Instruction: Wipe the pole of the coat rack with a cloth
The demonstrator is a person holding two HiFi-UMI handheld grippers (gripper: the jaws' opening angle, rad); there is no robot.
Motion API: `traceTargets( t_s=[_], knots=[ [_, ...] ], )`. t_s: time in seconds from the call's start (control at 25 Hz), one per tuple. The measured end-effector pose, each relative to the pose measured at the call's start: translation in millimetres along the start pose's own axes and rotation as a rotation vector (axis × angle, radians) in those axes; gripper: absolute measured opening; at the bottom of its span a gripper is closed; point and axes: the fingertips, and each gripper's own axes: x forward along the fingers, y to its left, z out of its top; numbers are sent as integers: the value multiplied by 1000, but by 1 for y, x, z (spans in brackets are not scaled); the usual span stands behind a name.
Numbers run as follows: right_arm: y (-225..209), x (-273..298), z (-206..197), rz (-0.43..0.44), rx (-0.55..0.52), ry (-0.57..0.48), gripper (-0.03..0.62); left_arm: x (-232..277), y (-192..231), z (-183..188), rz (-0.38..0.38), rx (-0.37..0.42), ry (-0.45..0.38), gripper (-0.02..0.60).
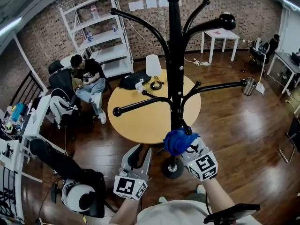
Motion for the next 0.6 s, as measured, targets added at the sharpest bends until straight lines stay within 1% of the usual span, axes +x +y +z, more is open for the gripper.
traceTargets(
  t_s=[0.04,0.12,0.24,0.32,0.44,0.6],
  knots=[
    [-9,-11,16,37,-11,-19,98,3,-5,-1,8,7,-7,109],
    [-29,-23,47,101,-57,-63,98,12,-16,3,48,10,-10,109],
    [-52,-17,76,220,-116,-81,98,28,-33,10,104,13,-29,109],
    [-59,-6,82,306,-147,-83,100,37,-46,14,133,10,-40,109],
    [-68,6,82,400,-126,-103,98,44,-66,3,170,8,-40,109],
    [-61,22,65,493,-129,-84,98,35,-83,-16,279,18,-47,109]
  ],
)
